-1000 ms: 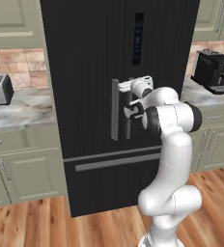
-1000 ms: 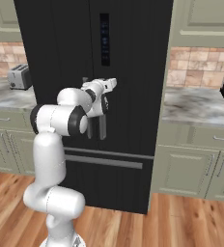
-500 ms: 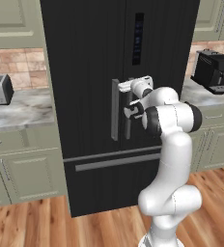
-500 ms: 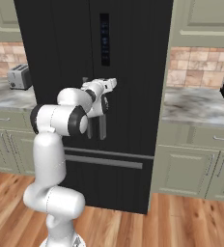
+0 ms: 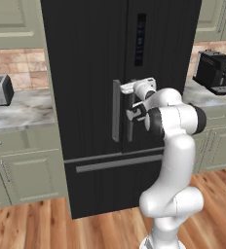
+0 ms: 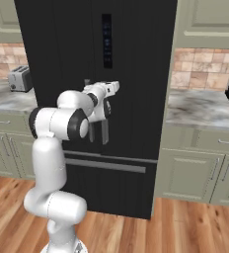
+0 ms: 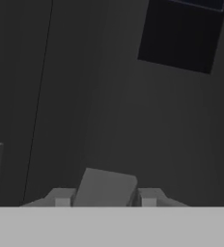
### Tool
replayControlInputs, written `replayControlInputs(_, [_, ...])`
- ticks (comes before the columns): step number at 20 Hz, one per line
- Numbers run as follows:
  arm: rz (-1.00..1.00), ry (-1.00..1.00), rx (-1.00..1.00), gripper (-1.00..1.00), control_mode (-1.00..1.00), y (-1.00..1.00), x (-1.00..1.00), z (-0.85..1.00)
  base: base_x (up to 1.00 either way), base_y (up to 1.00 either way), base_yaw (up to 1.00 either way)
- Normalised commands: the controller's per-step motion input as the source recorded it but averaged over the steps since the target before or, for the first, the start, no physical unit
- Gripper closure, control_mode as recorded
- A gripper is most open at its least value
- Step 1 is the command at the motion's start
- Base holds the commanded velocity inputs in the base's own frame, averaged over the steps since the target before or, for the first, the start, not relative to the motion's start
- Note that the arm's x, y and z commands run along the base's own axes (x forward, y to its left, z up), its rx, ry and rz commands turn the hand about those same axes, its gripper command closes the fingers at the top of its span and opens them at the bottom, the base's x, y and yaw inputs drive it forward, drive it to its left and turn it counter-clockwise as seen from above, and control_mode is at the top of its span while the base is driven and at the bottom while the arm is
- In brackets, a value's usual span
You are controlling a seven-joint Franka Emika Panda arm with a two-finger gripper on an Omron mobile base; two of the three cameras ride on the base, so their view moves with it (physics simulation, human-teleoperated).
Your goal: Retrieve the chicken drumstick from the fridge and place it on the saucepan with marinade on the stove.
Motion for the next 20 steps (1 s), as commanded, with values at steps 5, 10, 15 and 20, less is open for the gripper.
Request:
replayControlInputs(5, [0.0, 0.0, 0.0, 1.0, -1.0, -0.41, -0.55, 0.16, 0.0, 0.0, 0.0])
replayControlInputs(10, [0.0, 0.03, 0.0, 1.0, -1.0, -0.4, -0.57, 0.15, 0.0, 0.0, 0.0])
replayControlInputs(15, [0.0, 0.03, 0.0, 1.0, -1.0, -0.43, -0.55, 0.11, 0.0, 0.0, 0.0])
replayControlInputs(20, [0.0, 0.02, 0.0, 1.0, -1.0, -0.5, -0.58, 0.07, 0.0, 0.0, 0.0])
